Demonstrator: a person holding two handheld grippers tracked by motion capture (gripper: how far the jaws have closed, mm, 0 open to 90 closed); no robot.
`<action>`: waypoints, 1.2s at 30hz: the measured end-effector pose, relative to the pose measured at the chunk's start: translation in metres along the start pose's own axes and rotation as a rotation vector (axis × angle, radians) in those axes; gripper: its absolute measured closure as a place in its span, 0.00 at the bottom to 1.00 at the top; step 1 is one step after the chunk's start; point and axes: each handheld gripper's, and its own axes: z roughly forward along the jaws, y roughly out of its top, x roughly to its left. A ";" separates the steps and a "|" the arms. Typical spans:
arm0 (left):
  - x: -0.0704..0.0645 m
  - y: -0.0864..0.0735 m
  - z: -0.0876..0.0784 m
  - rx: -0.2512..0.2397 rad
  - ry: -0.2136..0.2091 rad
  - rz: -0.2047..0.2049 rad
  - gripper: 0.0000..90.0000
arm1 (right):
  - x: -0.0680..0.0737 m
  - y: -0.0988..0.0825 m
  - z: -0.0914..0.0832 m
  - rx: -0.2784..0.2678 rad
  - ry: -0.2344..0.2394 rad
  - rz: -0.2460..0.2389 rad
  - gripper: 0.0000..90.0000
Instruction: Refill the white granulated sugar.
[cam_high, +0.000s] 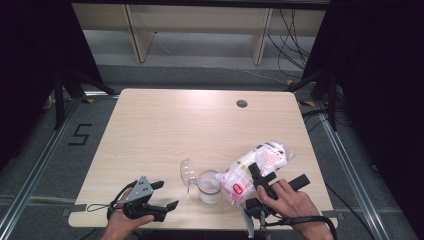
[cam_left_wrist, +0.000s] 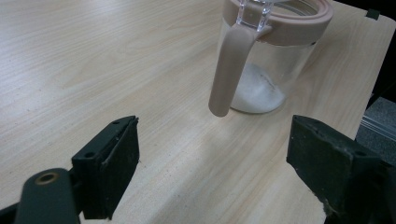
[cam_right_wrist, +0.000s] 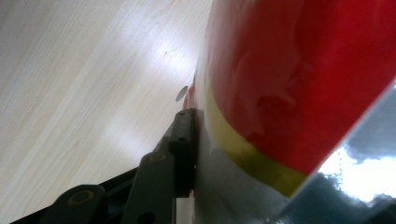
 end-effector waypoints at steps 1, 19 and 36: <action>0.000 0.000 0.001 -0.007 -0.007 -0.002 0.18 | -0.001 0.000 0.000 -0.003 0.011 0.001 0.76; 0.000 0.000 0.003 -0.005 0.000 -0.007 0.18 | -0.005 -0.001 0.000 -0.016 -0.002 -0.048 0.76; 0.002 0.000 0.002 0.004 0.003 0.000 0.18 | -0.006 -0.001 0.000 -0.020 0.000 -0.076 0.76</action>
